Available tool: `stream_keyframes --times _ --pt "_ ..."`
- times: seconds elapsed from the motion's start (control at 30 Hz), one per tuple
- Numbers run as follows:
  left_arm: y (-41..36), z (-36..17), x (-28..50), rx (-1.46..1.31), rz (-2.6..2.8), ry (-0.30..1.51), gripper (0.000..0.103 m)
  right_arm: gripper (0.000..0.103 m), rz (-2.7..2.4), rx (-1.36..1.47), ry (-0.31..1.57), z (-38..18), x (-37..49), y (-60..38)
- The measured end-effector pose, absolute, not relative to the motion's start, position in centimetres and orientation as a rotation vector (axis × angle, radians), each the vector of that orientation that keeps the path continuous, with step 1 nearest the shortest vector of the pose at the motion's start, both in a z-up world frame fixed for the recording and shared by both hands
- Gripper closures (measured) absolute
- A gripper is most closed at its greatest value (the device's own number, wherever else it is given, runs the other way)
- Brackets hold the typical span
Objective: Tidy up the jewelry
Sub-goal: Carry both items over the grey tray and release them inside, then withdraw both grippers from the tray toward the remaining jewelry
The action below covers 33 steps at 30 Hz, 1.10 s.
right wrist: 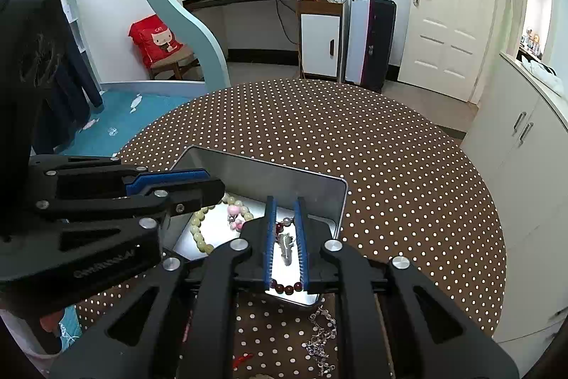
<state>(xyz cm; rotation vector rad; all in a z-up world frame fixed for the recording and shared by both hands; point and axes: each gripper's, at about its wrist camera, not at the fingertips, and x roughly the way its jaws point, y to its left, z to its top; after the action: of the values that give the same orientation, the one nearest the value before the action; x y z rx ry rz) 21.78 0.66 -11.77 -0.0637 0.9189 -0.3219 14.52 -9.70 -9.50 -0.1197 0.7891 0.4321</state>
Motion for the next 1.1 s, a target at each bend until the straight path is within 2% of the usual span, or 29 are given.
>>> stream_keyframes --times 0.07,0.17,0.2,0.23,0.4,0.7,0.87,0.93,1.07,1.1 --pt "1.2 -12.2 21.7 -0.066 -0.295 0.928 0.084 0.060 0.386 -0.124 0.783 -9.3 14.5 -10.0" --pt "2.0 -12.2 21.6 -0.076 -0.268 0.924 0.065 0.041 0.349 -0.111 0.782 -9.1 14.5 -10.7" --pt "2.3 -12.2 21.5 -0.080 -0.260 0.919 0.057 0.040 0.337 -0.103 0.782 -9.1 14.4 -11.0" --pt "2.6 -12.1 21.4 -0.085 -0.255 0.915 0.055 0.038 0.334 -0.099 0.784 -9.1 14.5 -11.2" --pt "3.0 -11.9 20.8 -0.086 -0.250 0.908 0.055 0.035 0.329 -0.103 0.788 -9.1 13.8 -11.2" --pt "3.4 -11.2 18.3 -0.089 -0.236 0.890 0.051 0.024 0.309 -0.108 0.769 -8.6 12.6 -11.8" --pt "3.5 -10.8 16.9 -0.080 -0.227 0.882 0.040 0.018 0.298 -0.104 0.771 -8.7 11.7 -12.5" --pt "3.6 -10.6 16.3 -0.073 -0.213 0.870 0.030 0.013 0.288 -0.097 0.778 -8.9 11.4 -12.9" --pt "4.2 -11.0 15.0 -0.068 -0.203 0.878 0.029 0.010 0.271 -0.083 0.788 -9.0 10.6 -13.7" --pt "4.3 -11.1 14.8 -0.070 -0.198 0.882 0.026 0.010 0.261 -0.080 0.791 -9.1 10.4 -14.0"
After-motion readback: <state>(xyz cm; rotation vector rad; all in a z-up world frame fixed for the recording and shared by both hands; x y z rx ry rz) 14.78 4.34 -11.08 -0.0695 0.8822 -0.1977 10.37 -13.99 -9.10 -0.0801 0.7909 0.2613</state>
